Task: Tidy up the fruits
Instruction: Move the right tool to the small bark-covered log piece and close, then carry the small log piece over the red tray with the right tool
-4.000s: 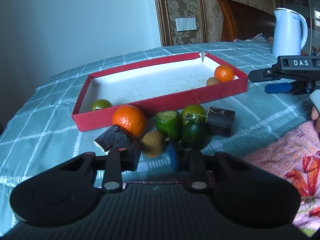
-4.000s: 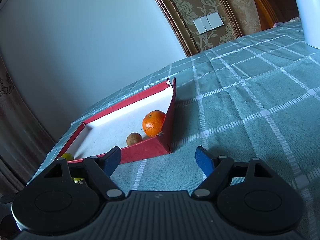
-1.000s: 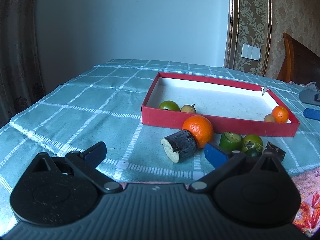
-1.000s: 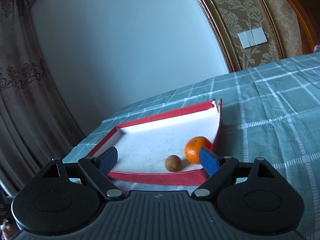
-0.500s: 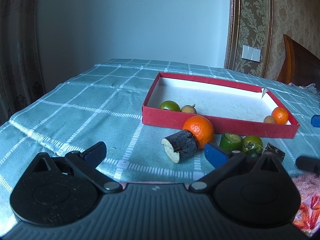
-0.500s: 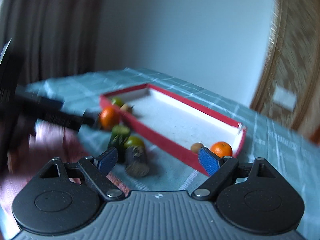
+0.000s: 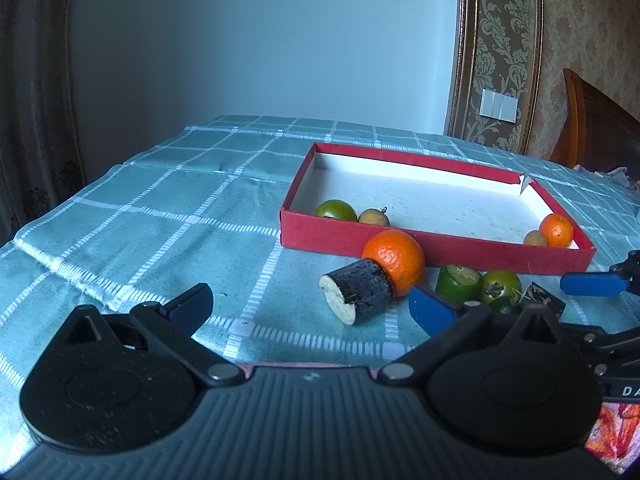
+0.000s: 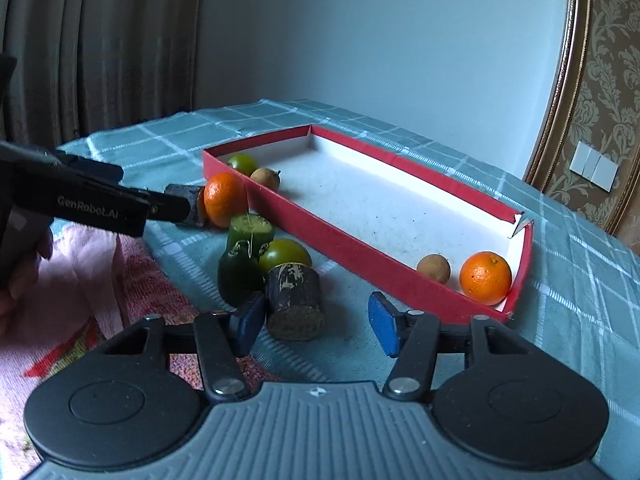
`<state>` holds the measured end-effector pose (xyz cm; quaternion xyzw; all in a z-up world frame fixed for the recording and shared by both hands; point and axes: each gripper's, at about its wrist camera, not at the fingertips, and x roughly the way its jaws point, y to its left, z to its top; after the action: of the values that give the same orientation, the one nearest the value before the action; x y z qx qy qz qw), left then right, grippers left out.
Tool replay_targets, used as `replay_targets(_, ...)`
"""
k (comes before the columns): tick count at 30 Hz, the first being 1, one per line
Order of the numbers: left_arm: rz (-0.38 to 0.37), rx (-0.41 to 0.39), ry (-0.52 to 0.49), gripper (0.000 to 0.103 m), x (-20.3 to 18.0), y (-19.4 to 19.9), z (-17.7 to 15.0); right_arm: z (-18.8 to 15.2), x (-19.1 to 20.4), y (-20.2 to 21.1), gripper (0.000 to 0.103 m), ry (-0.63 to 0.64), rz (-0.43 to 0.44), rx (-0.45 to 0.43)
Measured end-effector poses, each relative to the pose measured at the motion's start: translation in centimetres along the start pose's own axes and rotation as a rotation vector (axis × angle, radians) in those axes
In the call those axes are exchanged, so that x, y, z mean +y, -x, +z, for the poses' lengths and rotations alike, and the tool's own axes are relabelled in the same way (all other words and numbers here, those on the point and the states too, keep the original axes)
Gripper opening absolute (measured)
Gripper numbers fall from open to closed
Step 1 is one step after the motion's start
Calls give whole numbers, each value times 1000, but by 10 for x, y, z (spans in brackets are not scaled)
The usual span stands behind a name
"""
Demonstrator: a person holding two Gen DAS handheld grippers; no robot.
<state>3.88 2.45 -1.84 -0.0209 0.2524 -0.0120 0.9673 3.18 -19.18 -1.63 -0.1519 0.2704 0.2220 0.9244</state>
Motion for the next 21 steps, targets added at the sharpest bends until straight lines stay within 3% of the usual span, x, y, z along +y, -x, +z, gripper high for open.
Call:
replay_targets(2,-2,2,0,103,0,0,0,-1,1,-4,55,1,13,4)
replay_targets(7,-3,8,4,103,0,-2,1,-4,2,-9,32,-7,40,-1)
replay_targets(21,7,14,9,103,2,-4,1,-4,-11,18,32,-141,5,-94)
